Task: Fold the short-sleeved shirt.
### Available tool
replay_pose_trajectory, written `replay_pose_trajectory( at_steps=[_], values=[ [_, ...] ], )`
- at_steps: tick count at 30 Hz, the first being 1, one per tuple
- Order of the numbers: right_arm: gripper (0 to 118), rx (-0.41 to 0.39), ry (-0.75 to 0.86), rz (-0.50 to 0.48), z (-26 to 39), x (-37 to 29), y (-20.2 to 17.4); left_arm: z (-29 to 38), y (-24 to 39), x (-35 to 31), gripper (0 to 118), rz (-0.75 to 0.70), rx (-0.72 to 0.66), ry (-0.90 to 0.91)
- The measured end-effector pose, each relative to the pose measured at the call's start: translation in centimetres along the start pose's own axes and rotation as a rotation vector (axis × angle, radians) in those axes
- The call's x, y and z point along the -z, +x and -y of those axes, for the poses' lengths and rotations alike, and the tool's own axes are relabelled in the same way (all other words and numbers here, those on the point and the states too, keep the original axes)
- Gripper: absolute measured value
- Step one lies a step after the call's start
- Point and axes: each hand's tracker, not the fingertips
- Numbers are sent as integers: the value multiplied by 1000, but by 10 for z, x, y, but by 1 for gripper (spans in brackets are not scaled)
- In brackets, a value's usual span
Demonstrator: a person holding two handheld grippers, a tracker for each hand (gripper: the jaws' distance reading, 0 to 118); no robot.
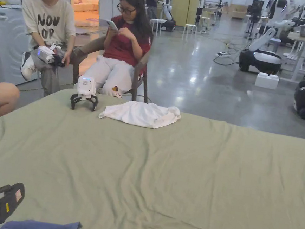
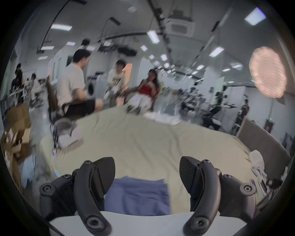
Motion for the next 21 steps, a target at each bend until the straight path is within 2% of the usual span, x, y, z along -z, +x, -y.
replay_pose_trajectory(
  at_steps=[2,4,6,11,14,16,21],
  values=[
    [0,-55,69,26,-14,-12,-9,-2,34,-30,86,30,57,100],
    [0,-88,132,43,-23,-22,-13,1,64,-49,85,64,55,155],
    [0,-104,168,55,-27,-30,-14,7,91,-63,79,133,67,175],
    [0,-100,207,96,-28,-44,-15,18,147,-89,41,187,232,225],
    [0,-84,210,103,-21,-45,-12,24,149,-90,14,230,243,218],
    [0,-87,203,116,-16,-44,-13,31,150,-88,1,235,257,224],
    [0,-126,190,143,-11,-45,-18,32,149,-90,0,225,293,258]
  ],
)
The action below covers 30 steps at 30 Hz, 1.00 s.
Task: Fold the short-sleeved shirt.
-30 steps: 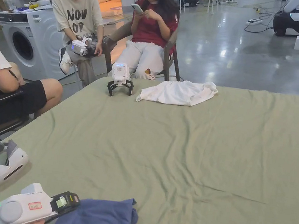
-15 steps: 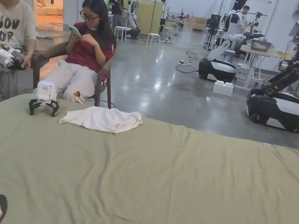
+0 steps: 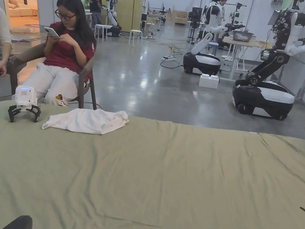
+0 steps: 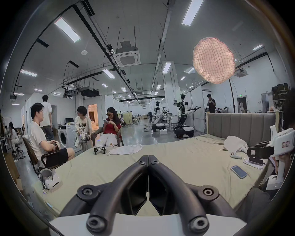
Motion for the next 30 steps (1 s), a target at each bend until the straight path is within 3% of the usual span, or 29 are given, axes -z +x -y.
replay_pose_trajectory(
  at_steps=[14,15,16,17,19,20,22,23,27,30],
  values=[
    [1,-28,23,8,-1,1,-5,13,-4,6,0,32,-91,-76],
    [3,-29,24,9,-1,1,-6,14,-1,5,4,39,-104,-82],
    [12,-33,27,11,0,1,-6,14,-1,5,13,36,-110,-90],
    [35,-37,26,17,0,2,-7,15,-2,6,29,38,-114,-97],
    [67,-40,22,22,3,2,-7,16,-1,7,55,51,-115,-115],
    [75,-37,25,22,4,2,-6,17,1,8,74,38,-112,-116],
    [79,-29,34,21,5,1,-6,17,3,11,97,13,-113,-117],
    [85,-25,39,26,6,1,-6,17,3,11,103,2,-119,-123],
    [115,-18,41,51,7,2,-6,16,2,10,107,14,-145,-107],
    [117,-15,52,57,8,1,-4,17,4,10,111,21,-128,-105]
  ],
)
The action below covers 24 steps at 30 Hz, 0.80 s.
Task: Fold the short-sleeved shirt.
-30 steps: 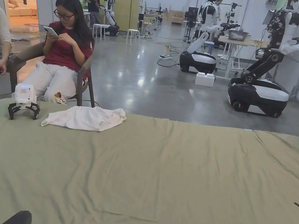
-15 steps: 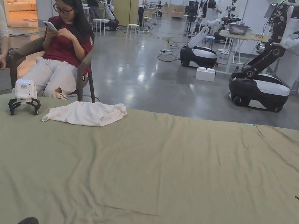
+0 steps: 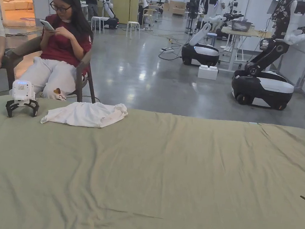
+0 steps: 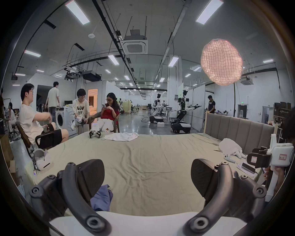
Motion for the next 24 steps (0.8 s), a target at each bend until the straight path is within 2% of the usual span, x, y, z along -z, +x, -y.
replay_pose_trajectory(
  at_steps=[13,20,21,24],
  values=[
    [117,19,-26,15,-6,1,-2,1,4,1,111,8,13,-15],
    [117,25,-86,65,-11,7,-4,3,1,4,111,-13,-3,-46],
    [118,25,-88,85,-10,8,-5,3,1,4,111,-10,-7,-49],
    [117,32,-140,258,-10,13,-11,2,1,4,111,-5,-14,-51]
  ],
)
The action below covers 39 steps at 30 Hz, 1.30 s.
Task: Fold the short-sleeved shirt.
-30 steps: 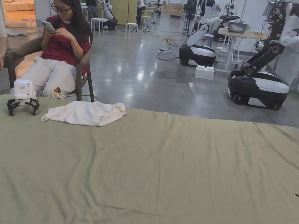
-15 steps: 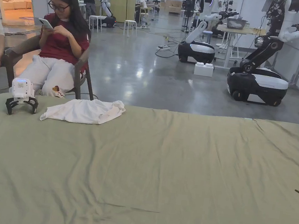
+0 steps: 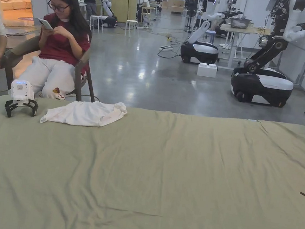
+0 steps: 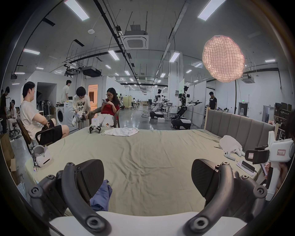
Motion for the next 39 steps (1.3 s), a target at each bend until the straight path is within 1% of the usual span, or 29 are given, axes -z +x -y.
replay_pose_trajectory(
  at_steps=[2,4,6,7,9,10,12,14,15,16,17,19,21,22,25,26,27,29,30,32,34,36,37,39],
  values=[
    [117,-6,-25,49,0,2,-4,0,0,0,111,1,0,-2],
    [117,11,-30,23,1,2,-4,0,0,1,111,4,-4,-4],
    [117,67,-82,-37,0,1,-4,0,1,2,111,12,-9,-8],
    [117,87,-110,-45,1,0,-4,0,1,2,111,13,-11,-8],
    [117,102,-185,10,0,1,-10,-1,2,2,111,14,-10,-9],
    [117,99,-214,43,1,1,-11,-1,2,3,111,15,-9,-15],
    [117,51,-218,97,1,2,-20,0,2,5,111,13,-7,-29],
    [117,5,-199,78,4,1,-23,1,3,5,111,9,-8,-34],
    [117,-7,-210,70,4,1,-25,1,3,5,111,11,-10,-36],
    [117,-3,-200,61,5,0,-24,1,3,5,111,14,-11,-36],
    [117,19,-188,57,5,-1,-24,1,4,5,111,17,-13,-35],
    [117,71,-216,59,1,1,-21,0,4,4,111,19,-10,-36],
    [117,123,-184,16,0,-1,-16,1,5,4,111,19,-6,-35],
    [117,146,-177,9,-1,-1,-14,1,5,4,111,21,-7,-35],
    [117,156,-174,37,-5,-1,-12,1,7,4,111,30,-9,-35],
    [117,141,-154,46,-5,-2,-12,1,7,4,111,32,-9,-34],
    [116,109,-129,64,-4,-2,-12,1,8,4,111,33,-8,-35],
    [117,56,-99,36,-4,-5,-14,1,9,4,111,34,-3,-35],
    [117,20,-90,3,-4,-7,-16,1,9,4,111,34,0,-34],
    [117,-46,-102,8,-7,-5,-22,1,10,4,111,34,2,-35],
    [117,-120,-12,-8,-8,-8,-29,1,11,4,111,33,-1,-33],
    [117,-191,47,-73,-8,-13,-33,1,11,4,111,33,-1,-34],
    [117,-206,87,-108,-8,-15,-34,1,12,3,111,31,0,-32],
    [117,-265,111,-218,-9,-18,-35,-1,13,1,111,26,8,-31]
  ],
)
